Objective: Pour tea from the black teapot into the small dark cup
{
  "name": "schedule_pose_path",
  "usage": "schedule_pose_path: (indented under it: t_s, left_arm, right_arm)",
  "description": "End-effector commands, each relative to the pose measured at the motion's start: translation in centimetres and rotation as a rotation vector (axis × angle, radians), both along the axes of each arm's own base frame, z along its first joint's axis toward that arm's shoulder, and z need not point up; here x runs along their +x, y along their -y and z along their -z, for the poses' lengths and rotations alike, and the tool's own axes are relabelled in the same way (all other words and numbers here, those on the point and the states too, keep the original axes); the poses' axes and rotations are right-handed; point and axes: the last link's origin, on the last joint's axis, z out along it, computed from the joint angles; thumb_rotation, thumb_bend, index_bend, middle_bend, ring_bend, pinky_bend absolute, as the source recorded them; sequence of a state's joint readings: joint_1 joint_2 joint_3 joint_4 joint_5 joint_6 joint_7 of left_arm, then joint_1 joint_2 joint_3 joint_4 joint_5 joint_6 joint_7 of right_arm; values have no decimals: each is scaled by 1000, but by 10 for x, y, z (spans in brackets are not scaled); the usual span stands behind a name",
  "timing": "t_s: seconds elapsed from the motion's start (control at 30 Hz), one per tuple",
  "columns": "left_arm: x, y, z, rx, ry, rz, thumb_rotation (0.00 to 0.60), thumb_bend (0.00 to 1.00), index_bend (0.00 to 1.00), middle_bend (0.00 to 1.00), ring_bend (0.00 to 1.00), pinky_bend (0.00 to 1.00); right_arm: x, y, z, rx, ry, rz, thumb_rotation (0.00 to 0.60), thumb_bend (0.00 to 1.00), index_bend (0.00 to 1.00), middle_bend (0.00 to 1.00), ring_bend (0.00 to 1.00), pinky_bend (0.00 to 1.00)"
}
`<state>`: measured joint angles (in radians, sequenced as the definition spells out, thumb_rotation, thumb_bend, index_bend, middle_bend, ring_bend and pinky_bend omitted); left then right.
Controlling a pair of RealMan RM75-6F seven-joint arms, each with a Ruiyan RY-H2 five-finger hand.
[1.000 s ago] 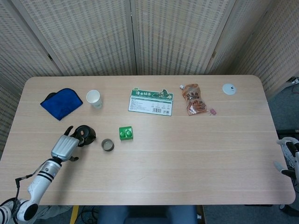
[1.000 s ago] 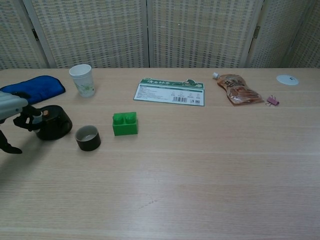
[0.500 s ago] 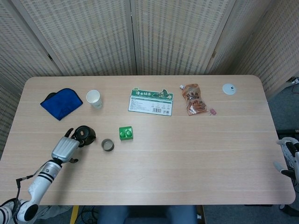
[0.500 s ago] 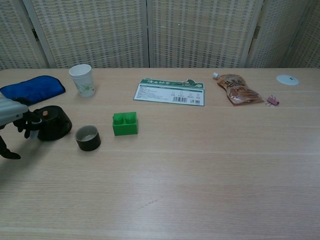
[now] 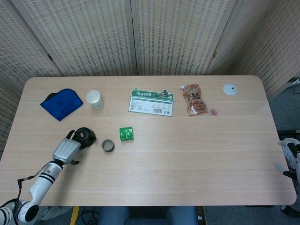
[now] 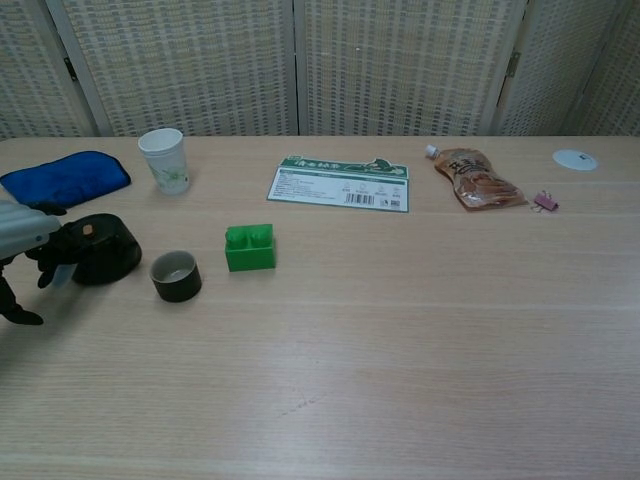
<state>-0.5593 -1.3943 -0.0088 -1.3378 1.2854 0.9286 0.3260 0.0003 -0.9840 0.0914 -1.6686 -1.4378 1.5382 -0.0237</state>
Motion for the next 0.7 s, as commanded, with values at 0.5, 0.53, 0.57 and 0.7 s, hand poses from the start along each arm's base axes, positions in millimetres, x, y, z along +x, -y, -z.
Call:
schedule_pose_path:
  t_s: [0.5,0.53,0.57,0.7]
  left_arm:
    - [6,-8,-5,12,100,-43,471,36,809,831,731,0]
    - [6,-9,-5,16,112,-45,447,36,823,849,742,0]
    - [7,-10,-6,20,124,-48,431,36,833,861,750,0]
    - [7,-15,-8,31,176,-76,399,36,901,927,814,0]
  right_arm:
    - [0,1,-1,-13,4,-5,600,110,344,298,253,300]
    - [0,1,-1,-13,5,-5,600,110,344,298,253,300]
    - [0,1,-1,-14,5,-5,600,109,344,298,253,300]
    - [1,2,-1,-18,7,-7,600,106,344,299,253,300]
